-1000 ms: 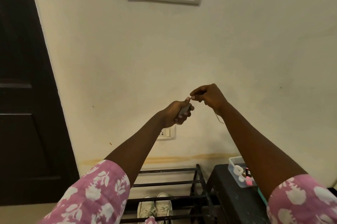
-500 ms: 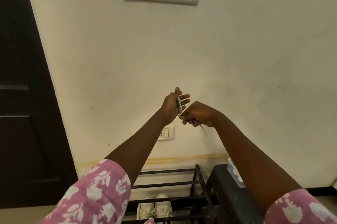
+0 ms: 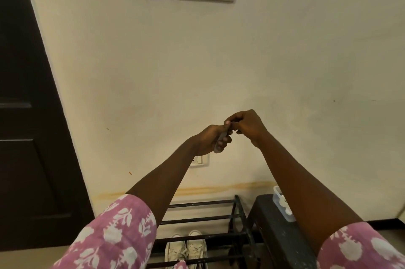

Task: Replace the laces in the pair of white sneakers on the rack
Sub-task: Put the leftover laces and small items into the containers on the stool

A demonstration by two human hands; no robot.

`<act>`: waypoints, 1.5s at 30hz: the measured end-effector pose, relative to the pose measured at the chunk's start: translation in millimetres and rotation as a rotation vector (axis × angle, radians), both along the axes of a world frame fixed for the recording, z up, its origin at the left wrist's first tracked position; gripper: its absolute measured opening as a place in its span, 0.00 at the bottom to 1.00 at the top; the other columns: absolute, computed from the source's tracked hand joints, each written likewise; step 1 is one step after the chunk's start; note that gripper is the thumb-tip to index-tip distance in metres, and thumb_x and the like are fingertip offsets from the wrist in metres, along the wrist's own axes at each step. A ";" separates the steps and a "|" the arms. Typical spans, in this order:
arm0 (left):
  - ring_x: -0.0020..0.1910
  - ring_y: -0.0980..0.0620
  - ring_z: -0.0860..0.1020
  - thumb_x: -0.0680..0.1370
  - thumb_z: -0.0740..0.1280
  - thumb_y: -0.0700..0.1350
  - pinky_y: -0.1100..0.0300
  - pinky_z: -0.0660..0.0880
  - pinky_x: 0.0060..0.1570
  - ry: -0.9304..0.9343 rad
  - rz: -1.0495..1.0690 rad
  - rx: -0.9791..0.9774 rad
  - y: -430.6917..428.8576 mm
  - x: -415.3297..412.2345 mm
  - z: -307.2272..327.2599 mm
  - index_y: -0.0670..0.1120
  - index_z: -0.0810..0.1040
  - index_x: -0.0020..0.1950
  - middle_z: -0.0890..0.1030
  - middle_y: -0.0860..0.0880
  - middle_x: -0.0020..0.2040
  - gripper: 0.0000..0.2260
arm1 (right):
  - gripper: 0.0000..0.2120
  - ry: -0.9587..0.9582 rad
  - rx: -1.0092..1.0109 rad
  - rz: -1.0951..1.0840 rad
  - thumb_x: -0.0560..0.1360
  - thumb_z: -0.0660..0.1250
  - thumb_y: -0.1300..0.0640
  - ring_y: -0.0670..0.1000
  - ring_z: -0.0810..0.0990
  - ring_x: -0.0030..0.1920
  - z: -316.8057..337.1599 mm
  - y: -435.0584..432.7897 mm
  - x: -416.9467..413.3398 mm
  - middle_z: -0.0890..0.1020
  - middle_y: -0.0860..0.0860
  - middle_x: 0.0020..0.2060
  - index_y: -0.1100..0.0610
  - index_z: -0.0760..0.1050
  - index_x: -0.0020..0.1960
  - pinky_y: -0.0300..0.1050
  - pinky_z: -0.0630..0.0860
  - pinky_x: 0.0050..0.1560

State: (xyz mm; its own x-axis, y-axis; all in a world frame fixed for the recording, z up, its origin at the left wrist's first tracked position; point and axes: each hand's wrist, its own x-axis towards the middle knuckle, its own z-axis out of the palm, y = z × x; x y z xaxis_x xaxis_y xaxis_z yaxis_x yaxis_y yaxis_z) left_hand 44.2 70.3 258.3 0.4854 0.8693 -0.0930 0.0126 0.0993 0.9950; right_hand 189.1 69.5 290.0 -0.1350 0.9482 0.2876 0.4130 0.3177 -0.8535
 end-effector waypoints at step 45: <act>0.55 0.46 0.78 0.79 0.63 0.39 0.57 0.73 0.56 1.043 -0.352 0.484 30.6 374.4 -243.0 0.37 0.78 0.58 0.80 0.41 0.56 0.11 | 0.09 -0.522 -0.615 -0.763 0.76 0.65 0.61 0.55 0.79 0.44 -267.1 -31.4 324.4 0.79 0.60 0.48 0.66 0.76 0.53 0.37 0.70 0.36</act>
State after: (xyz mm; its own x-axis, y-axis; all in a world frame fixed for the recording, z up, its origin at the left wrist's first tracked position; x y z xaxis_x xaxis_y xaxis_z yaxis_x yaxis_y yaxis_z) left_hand 418.6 101.0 15.3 0.5884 0.7575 -0.2828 0.7853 -0.4522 0.4229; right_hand 513.5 38.1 22.9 0.5775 0.7956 -0.1828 0.6744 -0.5912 -0.4423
